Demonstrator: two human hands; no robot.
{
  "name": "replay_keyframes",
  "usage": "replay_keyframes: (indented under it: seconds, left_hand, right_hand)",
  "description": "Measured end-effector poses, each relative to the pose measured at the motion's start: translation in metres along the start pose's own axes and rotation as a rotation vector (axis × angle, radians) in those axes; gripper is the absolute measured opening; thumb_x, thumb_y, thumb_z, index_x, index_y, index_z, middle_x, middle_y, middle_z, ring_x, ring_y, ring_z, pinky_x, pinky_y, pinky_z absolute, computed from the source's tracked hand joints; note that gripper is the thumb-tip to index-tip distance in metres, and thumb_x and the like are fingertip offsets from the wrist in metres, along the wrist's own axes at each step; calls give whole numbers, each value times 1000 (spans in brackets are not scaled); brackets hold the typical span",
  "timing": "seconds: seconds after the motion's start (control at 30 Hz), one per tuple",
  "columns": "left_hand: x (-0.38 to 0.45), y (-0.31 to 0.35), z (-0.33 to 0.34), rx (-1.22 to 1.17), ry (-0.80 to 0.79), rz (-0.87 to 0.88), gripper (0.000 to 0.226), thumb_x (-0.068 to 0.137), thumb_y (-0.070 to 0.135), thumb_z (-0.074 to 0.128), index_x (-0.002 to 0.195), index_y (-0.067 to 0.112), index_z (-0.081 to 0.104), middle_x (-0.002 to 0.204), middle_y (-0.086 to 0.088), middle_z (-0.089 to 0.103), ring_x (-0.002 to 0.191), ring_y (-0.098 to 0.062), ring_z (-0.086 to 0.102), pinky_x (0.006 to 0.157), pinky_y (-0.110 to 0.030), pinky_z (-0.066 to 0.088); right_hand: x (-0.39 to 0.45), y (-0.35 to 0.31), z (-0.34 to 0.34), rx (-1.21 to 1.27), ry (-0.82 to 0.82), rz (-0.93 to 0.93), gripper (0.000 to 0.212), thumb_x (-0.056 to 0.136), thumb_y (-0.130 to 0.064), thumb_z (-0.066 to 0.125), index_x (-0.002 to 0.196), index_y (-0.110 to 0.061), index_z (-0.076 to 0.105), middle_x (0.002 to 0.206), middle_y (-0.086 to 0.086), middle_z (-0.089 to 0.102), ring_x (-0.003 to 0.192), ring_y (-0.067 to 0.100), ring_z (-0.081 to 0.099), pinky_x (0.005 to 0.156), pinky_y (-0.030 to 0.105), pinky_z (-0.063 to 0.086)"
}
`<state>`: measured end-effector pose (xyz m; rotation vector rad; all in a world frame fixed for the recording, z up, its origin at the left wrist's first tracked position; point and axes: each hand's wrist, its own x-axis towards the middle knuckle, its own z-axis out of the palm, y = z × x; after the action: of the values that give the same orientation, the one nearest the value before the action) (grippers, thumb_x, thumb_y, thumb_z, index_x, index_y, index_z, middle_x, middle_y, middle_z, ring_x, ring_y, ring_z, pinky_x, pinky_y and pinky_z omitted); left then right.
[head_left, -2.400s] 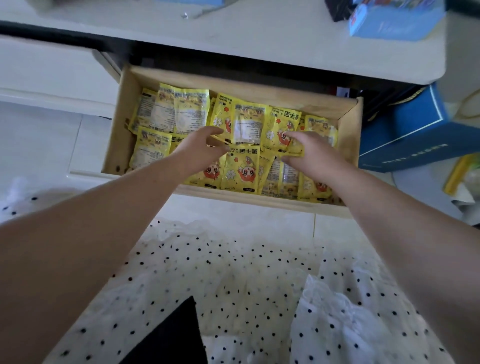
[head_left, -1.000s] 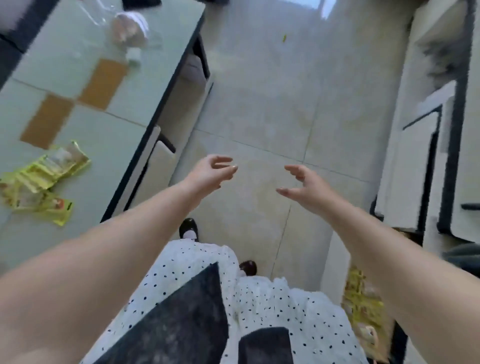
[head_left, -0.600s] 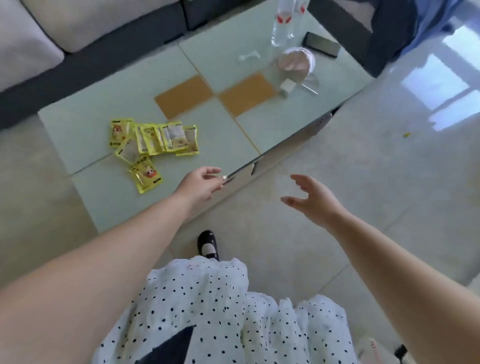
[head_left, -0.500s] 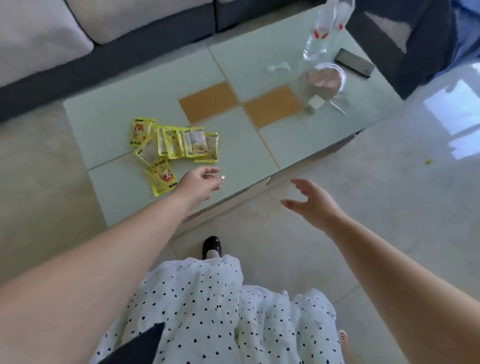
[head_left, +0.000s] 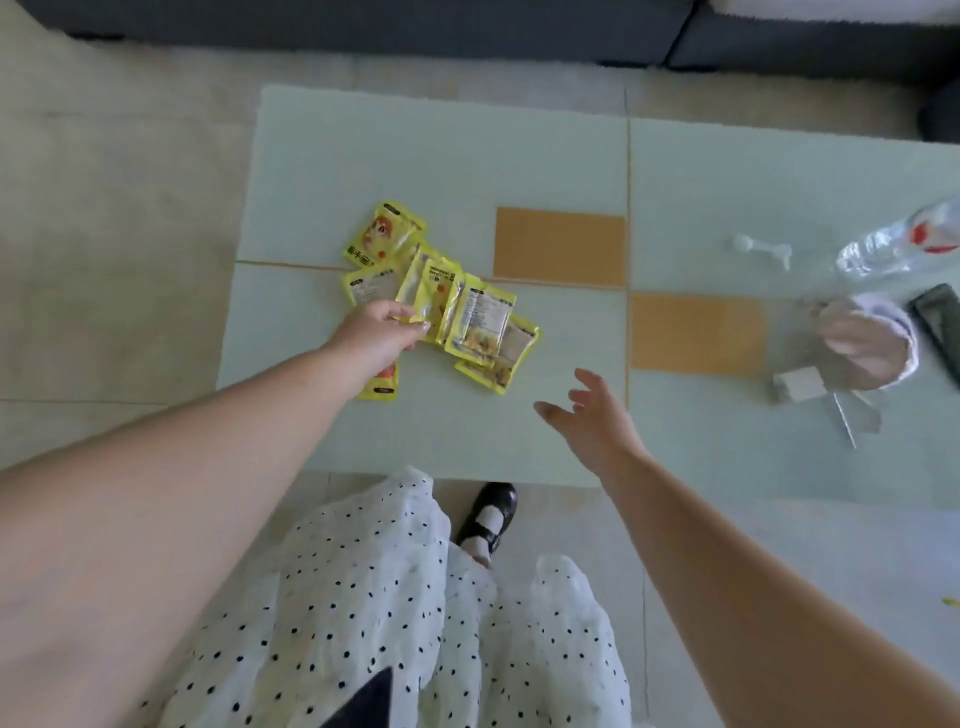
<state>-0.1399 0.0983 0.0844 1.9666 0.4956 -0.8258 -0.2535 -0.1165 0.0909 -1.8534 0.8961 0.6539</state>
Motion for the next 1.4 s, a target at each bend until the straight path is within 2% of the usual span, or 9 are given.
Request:
replay_keyframes:
  seconds: [0.4, 0.53, 0.63, 0.7, 0.9, 1.03, 1.13, 1.27, 1.4]
  left_hand:
    - [109, -15, 49, 222, 64, 48, 43, 87, 23, 64, 127, 15, 53, 124, -2, 61, 109, -20, 58, 89, -29, 45]
    - [129, -15, 55, 316, 127, 72, 39, 88, 29, 64, 124, 17, 55, 114, 2, 64, 103, -18, 60, 87, -32, 48]
    - [141, -16, 58, 352, 160, 76, 34, 87, 29, 64, 118, 18, 58, 101, 6, 65, 96, -16, 62, 83, -32, 51]
    - [147, -17, 59, 368, 155, 75, 28, 87, 27, 65, 113, 17, 61, 95, 7, 64, 95, -16, 63, 84, -34, 52]
    - [152, -15, 61, 396, 137, 47, 21, 84, 27, 69, 101, 16, 64, 108, -2, 68, 101, -21, 63, 88, -36, 52]
    - [150, -12, 66, 472, 96, 46, 13, 86, 27, 68, 91, 15, 66, 120, -5, 66, 106, -23, 62, 77, -27, 48]
    - [148, -13, 68, 482, 95, 40, 10, 86, 27, 66, 83, 20, 61, 114, -2, 67, 103, -22, 62, 75, -28, 47]
    - [142, -15, 61, 341, 120, 58, 8, 90, 22, 61, 87, 17, 56, 85, 5, 57, 84, -18, 55, 71, -28, 43]
    - [133, -12, 41, 287, 210, 90, 12, 92, 16, 57, 103, 11, 59, 91, 0, 56, 84, -18, 52, 72, -26, 42]
  right_hand:
    - [120, -6, 60, 120, 8, 176, 71, 87, -37, 65, 146, -21, 30, 143, 1, 48, 115, 20, 56, 82, 26, 39]
    - [143, -7, 72, 182, 107, 235, 64, 87, -33, 64, 143, -18, 36, 117, 1, 61, 83, 15, 56, 73, 25, 37]
    - [157, -5, 77, 210, 199, 269, 57, 87, -31, 64, 138, -17, 41, 118, 2, 61, 99, 21, 58, 75, 25, 39]
    - [164, -2, 78, 212, 229, 282, 54, 87, -28, 64, 135, -16, 43, 96, -2, 58, 89, 19, 55, 72, 25, 38]
    - [173, 1, 77, 87, 184, 269, 20, 85, -27, 65, 101, -15, 67, 68, -4, 55, 65, 19, 51, 49, 23, 32]
    - [173, -1, 75, 93, 141, 277, 13, 84, -28, 66, 85, -17, 60, 61, -5, 50, 54, 14, 44, 48, 22, 31]
    - [174, 1, 75, 103, 139, 277, 16, 84, -30, 66, 88, -17, 59, 64, -6, 50, 56, 13, 45, 51, 23, 35]
    - [172, 1, 68, 150, 184, 254, 16, 86, -29, 64, 91, -16, 57, 70, -6, 55, 78, 24, 61, 74, 35, 53]
    - [161, 0, 47, 186, 280, 234, 4, 87, -16, 51, 89, -12, 53, 64, -2, 49, 66, 25, 51, 56, 26, 41]
